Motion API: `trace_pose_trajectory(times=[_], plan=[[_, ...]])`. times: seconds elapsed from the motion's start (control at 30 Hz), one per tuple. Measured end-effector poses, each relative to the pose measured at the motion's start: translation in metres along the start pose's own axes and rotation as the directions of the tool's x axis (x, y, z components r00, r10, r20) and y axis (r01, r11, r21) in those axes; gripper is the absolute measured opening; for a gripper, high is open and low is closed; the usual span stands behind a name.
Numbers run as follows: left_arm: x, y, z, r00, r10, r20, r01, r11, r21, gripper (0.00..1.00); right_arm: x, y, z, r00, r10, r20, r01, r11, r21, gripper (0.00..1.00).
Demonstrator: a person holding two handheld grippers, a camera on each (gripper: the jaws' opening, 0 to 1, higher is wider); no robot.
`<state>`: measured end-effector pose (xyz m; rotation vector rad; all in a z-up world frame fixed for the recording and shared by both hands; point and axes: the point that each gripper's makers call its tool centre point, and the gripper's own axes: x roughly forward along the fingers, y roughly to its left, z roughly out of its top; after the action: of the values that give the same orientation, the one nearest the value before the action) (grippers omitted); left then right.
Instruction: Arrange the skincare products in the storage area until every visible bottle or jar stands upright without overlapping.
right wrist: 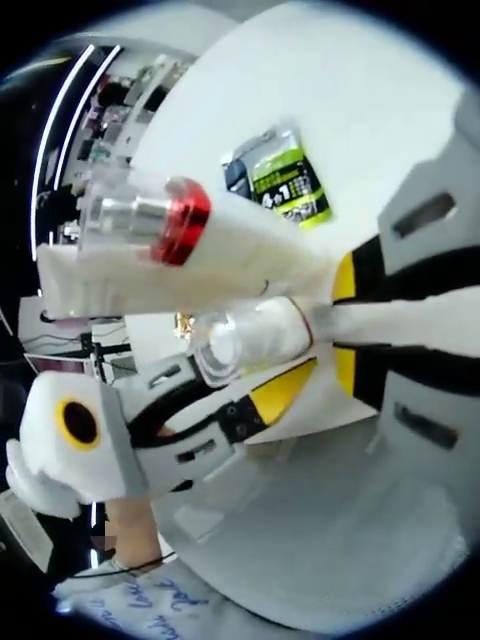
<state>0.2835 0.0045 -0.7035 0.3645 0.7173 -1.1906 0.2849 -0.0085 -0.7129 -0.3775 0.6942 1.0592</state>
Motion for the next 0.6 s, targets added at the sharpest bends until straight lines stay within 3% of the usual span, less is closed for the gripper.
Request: trace_pose_trajectory(times=[0.6], plan=[[0.003,0.014,0.003,0.999,0.043,0.015,-0.042,0.998,-0.041,0.08,0.004,-0.012,0.001,0.999,-0.033,-0.003,0.034,0.999,0.031,0.11]])
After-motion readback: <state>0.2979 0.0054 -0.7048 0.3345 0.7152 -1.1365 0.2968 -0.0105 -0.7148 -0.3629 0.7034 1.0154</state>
